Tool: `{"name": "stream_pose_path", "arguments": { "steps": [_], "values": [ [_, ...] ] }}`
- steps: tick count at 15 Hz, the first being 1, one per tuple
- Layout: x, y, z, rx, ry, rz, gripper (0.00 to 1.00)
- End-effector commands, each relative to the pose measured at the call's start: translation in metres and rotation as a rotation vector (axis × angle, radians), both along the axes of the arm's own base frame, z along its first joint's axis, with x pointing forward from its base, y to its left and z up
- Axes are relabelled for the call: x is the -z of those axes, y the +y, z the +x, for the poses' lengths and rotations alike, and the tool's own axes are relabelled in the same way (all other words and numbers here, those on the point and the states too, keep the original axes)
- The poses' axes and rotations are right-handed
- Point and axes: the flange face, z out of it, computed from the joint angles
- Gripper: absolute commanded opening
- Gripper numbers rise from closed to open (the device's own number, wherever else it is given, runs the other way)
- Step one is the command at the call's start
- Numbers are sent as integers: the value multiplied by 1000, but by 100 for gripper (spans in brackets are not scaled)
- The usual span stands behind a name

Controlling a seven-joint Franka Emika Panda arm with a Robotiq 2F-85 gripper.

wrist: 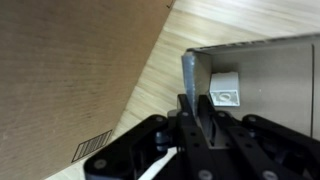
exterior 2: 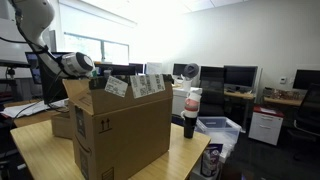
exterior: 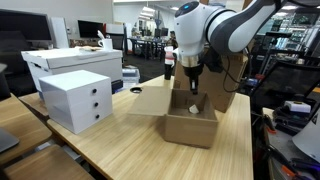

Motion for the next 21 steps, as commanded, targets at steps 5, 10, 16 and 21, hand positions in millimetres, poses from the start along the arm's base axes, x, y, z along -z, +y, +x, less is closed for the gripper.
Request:
{"name": "stream_pose_path", "arguments": {
  "steps": [5,10,16,21],
  "values": [
    [3,-6,18,84,121,-65,8],
    [-16,1,24,91,247,64,8],
    [-44,5,30,102,372,124,8],
    [-62,5,33,120,460,135,8]
  ]
}}
